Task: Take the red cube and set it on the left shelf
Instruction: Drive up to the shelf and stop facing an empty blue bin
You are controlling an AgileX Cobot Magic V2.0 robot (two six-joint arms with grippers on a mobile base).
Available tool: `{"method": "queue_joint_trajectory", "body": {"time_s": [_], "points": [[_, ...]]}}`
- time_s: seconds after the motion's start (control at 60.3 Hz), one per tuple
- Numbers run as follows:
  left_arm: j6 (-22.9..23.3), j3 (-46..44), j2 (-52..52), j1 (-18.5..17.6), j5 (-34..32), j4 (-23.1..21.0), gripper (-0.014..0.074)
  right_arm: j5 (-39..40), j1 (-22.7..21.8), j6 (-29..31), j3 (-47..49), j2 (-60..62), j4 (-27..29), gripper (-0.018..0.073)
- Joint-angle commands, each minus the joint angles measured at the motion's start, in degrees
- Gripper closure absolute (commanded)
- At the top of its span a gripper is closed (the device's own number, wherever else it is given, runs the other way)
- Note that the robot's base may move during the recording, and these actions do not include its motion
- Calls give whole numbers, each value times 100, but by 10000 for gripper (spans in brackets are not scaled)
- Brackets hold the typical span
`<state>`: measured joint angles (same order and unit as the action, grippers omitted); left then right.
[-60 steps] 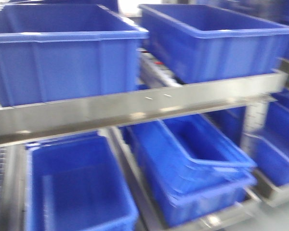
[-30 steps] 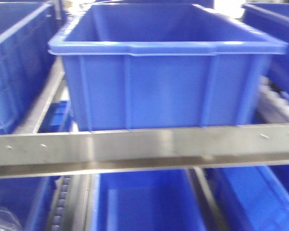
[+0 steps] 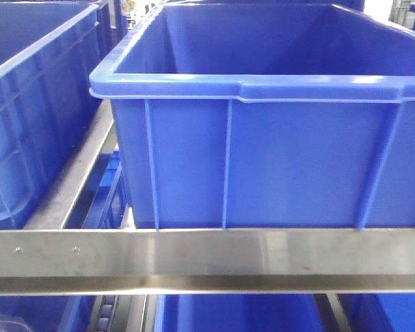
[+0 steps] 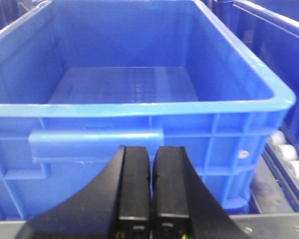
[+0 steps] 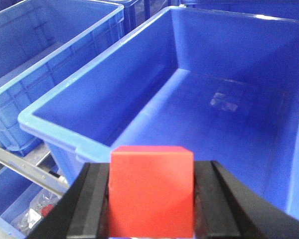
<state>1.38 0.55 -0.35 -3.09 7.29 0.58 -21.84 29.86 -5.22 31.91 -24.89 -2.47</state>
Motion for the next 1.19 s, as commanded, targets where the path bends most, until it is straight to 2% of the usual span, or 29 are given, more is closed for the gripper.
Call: {"method": "queue_joint_trajectory", "body": {"time_s": [0.0, 1.177], "points": [[5, 132, -85, -25, -503, -22, 495, 501, -18, 44, 164, -34, -67, 426], [5, 132, -85, -25, -503, -22, 495, 538, -18, 38, 164, -34, -67, 426]]}}
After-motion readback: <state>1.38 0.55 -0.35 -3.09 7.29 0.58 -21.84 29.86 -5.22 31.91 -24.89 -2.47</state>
